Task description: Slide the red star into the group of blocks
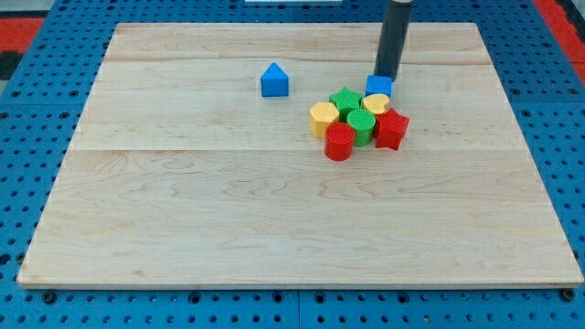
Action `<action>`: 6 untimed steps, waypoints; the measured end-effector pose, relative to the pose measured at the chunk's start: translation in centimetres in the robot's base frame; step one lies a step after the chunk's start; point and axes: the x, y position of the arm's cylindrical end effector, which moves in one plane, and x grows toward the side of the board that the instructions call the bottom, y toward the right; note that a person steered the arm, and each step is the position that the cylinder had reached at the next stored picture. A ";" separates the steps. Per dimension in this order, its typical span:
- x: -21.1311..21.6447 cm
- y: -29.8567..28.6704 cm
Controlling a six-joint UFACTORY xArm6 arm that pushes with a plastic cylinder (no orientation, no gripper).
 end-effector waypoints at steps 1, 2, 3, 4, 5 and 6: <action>2.7 2.7; 5.1 6.6; 10.0 7.3; 13.9 4.3; 13.9 1.7; 13.7 -0.2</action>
